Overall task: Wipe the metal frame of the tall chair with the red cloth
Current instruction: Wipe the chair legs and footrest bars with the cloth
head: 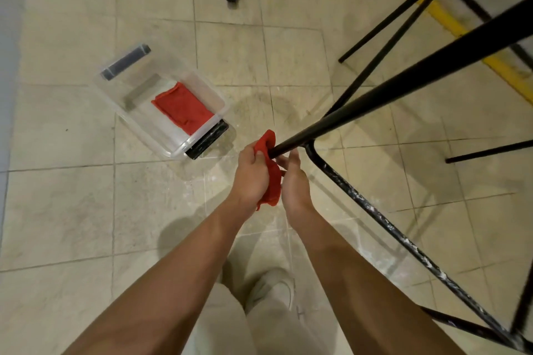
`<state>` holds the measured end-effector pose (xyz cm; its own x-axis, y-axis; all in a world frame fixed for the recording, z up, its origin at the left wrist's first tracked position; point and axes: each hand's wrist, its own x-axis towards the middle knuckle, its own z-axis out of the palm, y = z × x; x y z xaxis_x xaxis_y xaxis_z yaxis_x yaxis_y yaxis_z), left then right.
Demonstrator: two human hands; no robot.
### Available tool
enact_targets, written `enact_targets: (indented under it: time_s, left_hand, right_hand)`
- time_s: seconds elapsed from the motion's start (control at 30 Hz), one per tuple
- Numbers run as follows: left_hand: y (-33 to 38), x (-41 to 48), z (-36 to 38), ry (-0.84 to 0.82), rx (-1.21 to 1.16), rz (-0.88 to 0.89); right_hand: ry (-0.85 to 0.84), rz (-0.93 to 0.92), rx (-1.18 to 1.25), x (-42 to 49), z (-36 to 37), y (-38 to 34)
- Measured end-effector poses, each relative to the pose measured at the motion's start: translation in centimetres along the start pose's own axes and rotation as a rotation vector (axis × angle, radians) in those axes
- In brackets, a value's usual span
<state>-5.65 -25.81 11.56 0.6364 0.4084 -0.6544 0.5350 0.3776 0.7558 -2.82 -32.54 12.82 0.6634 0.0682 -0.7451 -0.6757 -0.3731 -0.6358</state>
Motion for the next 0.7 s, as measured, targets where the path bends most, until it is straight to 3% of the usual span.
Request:
enact_targets:
  time_s: [0.2, 0.5, 0.7]
  left_hand:
    - [3.7, -3.3, 0.6, 0.005, -0.082, 0.012]
    - [7.6, -7.5, 1.0, -0.052, -0.041, 0.155]
    - [7.1, -10.0, 0.0, 0.163, 0.099, 0.340]
  right_hand:
    - [-0.016, 0.035, -0.098, -4.1, -1.6, -0.9]
    - [-0.095, -0.102, -0.169, -8.7, -3.8, -3.0]
    - [-0.075, -0.112, -0.378, -11.3, -4.8, -3.8]
